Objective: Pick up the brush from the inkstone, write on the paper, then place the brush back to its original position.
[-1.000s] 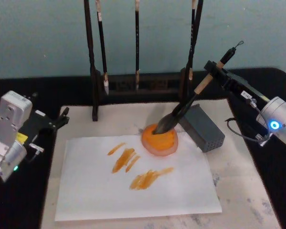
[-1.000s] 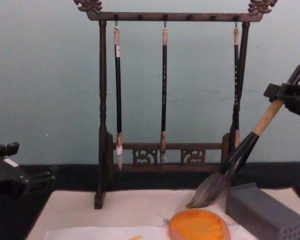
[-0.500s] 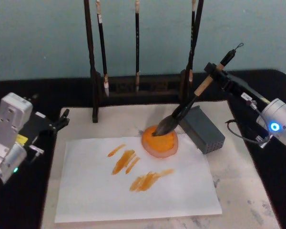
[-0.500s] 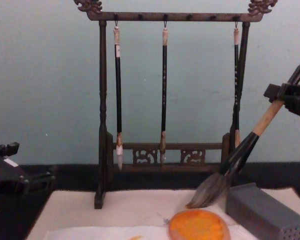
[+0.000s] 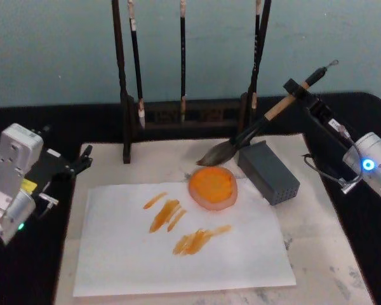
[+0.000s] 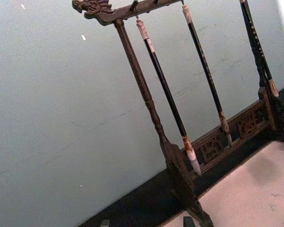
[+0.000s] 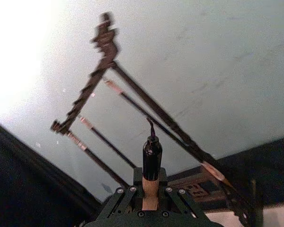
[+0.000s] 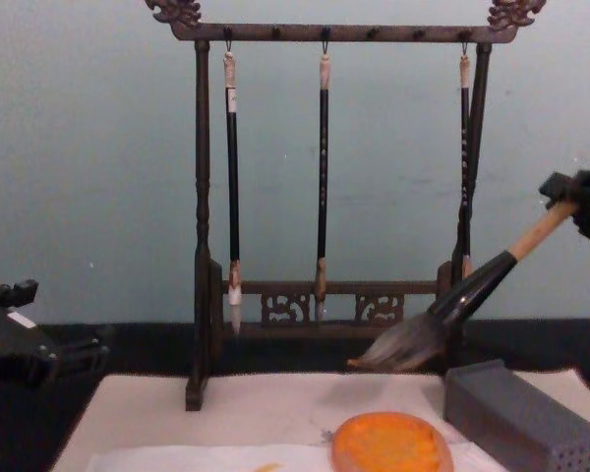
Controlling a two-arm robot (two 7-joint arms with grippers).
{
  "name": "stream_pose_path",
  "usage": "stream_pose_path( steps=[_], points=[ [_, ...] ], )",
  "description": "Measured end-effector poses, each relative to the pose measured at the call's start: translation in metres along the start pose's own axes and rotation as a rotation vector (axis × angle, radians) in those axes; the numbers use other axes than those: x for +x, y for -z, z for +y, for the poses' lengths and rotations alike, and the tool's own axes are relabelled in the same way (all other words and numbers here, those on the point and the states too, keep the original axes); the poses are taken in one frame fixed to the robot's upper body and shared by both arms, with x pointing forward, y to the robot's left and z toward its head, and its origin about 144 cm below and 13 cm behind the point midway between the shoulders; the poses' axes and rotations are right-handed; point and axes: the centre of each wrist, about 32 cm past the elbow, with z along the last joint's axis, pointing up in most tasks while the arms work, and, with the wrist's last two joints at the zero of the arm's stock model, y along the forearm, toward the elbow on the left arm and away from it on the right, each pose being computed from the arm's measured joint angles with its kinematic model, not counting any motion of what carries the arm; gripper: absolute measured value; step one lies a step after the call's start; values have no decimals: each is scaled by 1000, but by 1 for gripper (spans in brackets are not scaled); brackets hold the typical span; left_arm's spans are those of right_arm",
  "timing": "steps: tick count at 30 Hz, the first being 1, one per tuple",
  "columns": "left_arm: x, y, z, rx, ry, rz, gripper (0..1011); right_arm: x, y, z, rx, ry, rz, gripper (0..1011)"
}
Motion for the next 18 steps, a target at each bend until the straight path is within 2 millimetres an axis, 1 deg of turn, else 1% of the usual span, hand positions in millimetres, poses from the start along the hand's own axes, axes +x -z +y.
stream_pose_path(
  steps=[5,12,18],
  points=[
    [0,0,0,0,0,0,1001,12,6,0,16,23,90,177],
    [0,0,0,0,0,0,1001,23,13,0,7,47,151,178],
    [0,0,0,0,0,0,1001,31,25,0,-19,66,210,177]
  ],
)
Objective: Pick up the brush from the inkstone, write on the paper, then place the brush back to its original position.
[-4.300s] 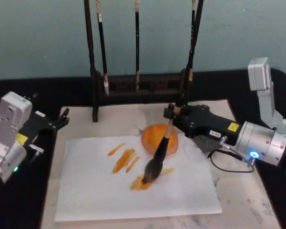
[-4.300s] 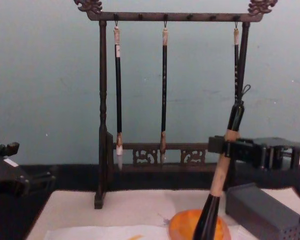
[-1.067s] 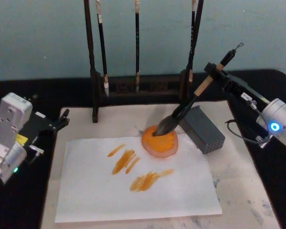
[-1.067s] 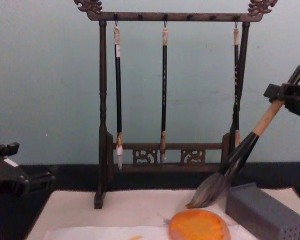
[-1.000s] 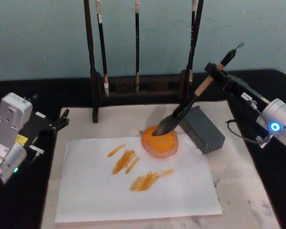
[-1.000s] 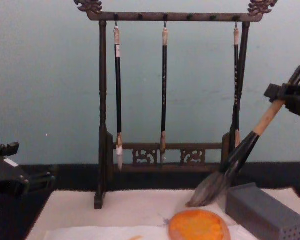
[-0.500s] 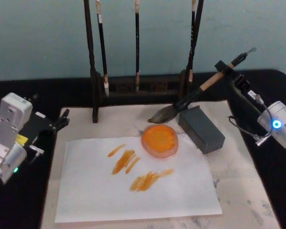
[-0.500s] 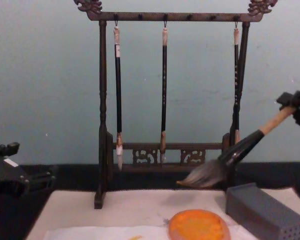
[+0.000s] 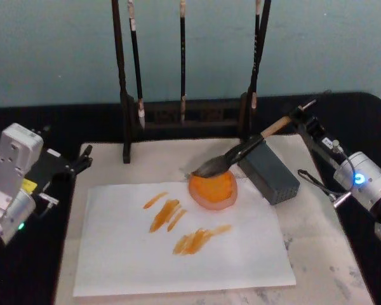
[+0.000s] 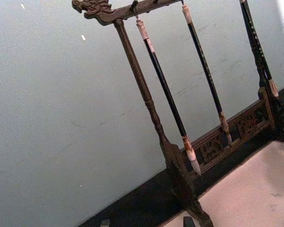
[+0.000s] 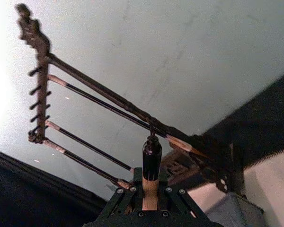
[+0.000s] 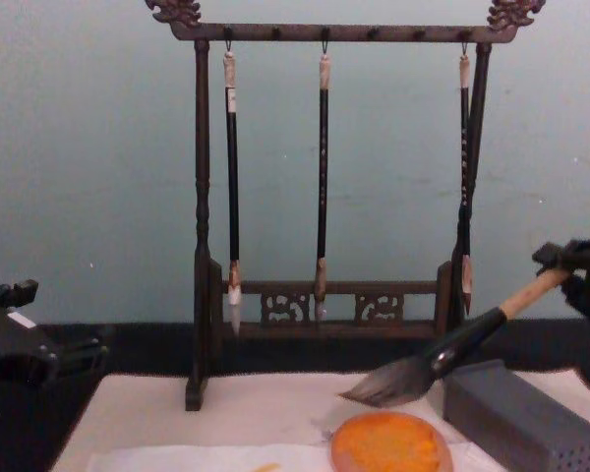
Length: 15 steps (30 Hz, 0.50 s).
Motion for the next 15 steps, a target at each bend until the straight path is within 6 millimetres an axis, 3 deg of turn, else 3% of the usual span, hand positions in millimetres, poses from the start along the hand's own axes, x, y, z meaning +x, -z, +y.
stream_pose_path(
  steps=[15],
  points=[
    [0,0,0,0,0,0,1001,23,10,2,-23,60,89,178]
  ],
)
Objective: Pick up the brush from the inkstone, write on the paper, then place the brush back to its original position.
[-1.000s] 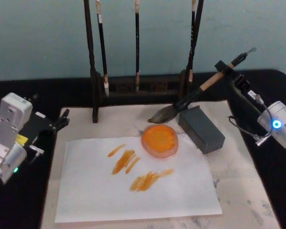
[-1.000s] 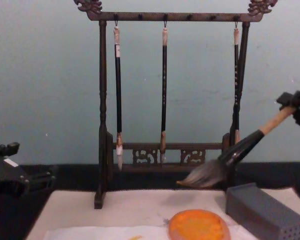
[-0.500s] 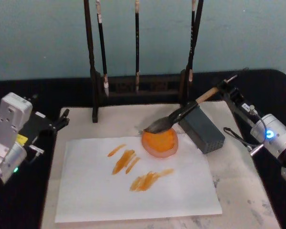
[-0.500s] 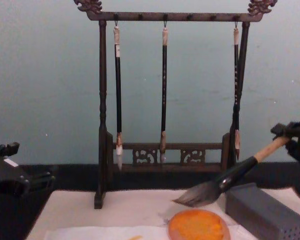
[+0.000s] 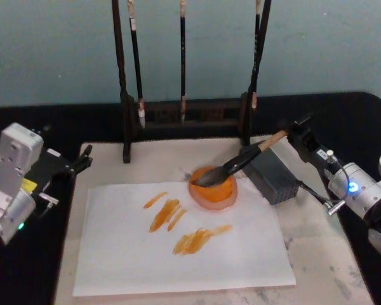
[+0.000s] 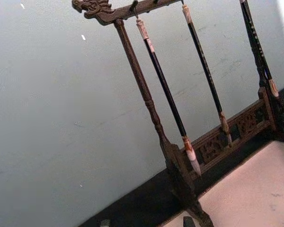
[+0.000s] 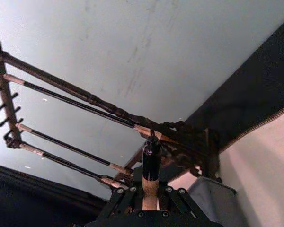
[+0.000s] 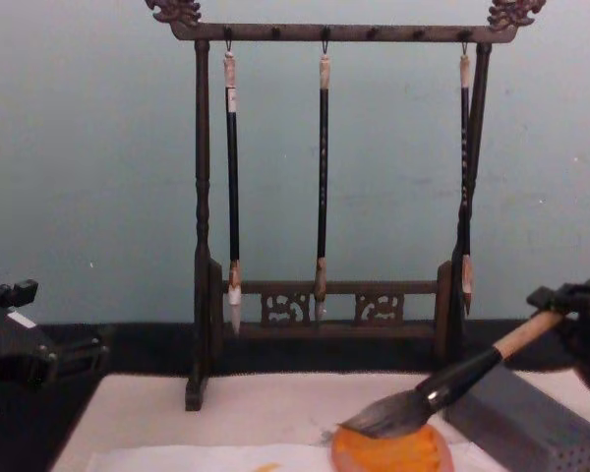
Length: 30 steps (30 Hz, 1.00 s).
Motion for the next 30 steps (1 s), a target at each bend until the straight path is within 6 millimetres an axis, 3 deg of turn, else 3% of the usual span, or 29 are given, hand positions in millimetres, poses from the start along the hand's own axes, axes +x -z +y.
stream_pose_path(
  steps=[30],
  points=[
    [0,0,0,0,0,0,1001,-3,3,0,5,57,-26,177]
  ],
)
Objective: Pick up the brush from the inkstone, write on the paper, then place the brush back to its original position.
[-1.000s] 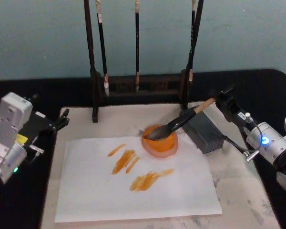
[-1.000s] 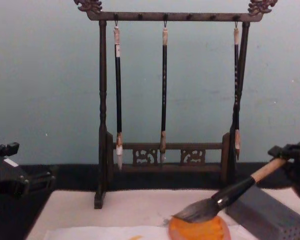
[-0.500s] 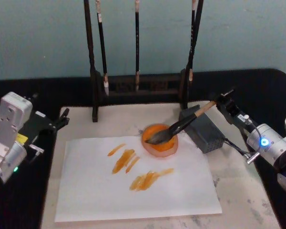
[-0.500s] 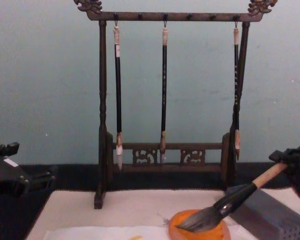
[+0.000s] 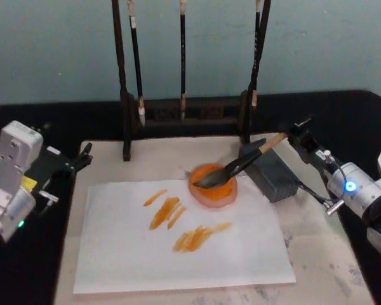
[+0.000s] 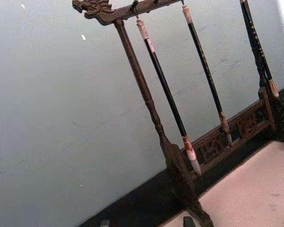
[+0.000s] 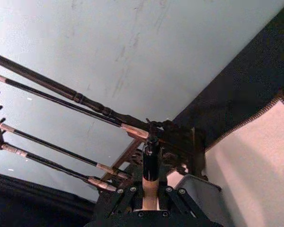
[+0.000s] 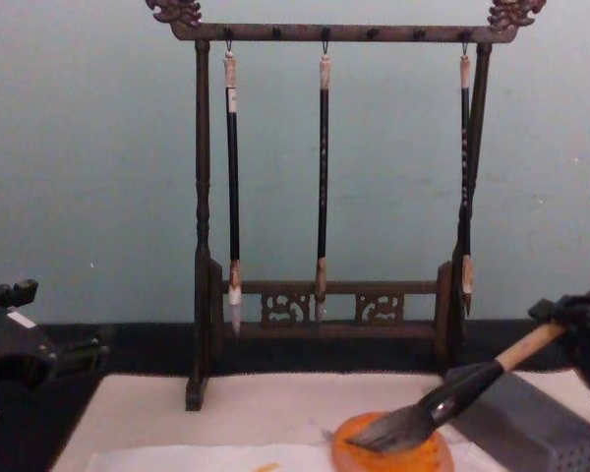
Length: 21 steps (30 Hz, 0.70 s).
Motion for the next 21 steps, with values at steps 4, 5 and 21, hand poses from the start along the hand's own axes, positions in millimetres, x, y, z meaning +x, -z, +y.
stream_pose_path(
  steps=[4,5,21],
  points=[
    [0,0,0,0,0,0,1001,3,0,1,1,12,8,178],
    [0,0,0,0,0,0,1001,3,0,1,1,13,10,178],
    [0,0,0,0,0,0,1001,11,1,3,2,31,48,177]
  ],
)
